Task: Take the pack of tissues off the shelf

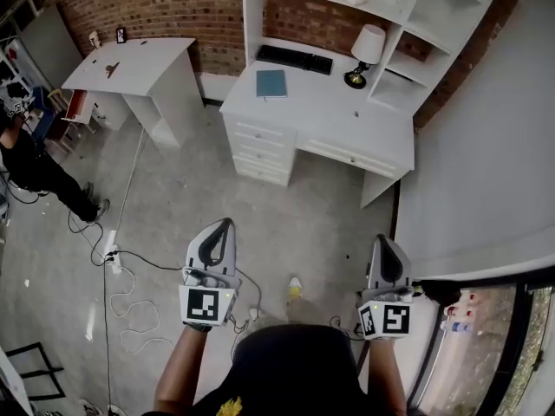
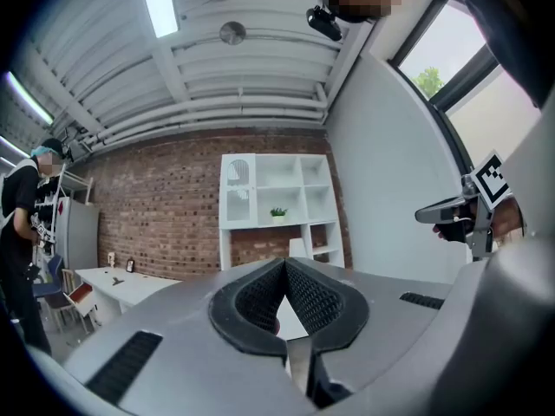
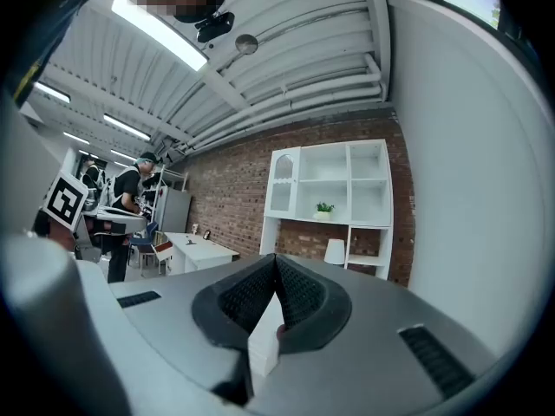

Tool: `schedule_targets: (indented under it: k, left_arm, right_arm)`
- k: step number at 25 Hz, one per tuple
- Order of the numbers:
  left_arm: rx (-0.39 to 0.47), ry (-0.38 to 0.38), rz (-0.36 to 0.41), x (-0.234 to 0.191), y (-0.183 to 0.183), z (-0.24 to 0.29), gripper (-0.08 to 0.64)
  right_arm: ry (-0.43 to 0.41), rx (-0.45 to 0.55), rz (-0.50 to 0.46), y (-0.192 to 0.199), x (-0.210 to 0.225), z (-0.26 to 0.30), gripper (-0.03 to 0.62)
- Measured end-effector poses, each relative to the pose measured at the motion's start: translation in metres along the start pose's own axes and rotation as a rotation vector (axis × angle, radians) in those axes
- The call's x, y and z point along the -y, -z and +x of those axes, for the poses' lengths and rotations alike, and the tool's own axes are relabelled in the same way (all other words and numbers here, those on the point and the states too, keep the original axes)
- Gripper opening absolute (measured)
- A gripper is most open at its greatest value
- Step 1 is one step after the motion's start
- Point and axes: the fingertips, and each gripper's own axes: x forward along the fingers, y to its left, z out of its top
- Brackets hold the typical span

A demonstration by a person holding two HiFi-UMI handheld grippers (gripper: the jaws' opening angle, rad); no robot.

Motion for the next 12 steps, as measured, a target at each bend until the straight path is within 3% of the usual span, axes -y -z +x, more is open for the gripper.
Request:
schedule_targets:
  k: [7,12]
  left_arm:
    - [0.012,0.031,-0.026,-0.008,0.002,0.001,0.017]
    - [-0.005,0.022,-0.030,-0.016,0.012,0.031,0.017]
  right_arm:
    - [0.074,-0.069,-0.006,0.006,0.006,-0.008,0.000]
    - [0.076,-0.089,-0.016,0.012,0.018,0.016,0.000]
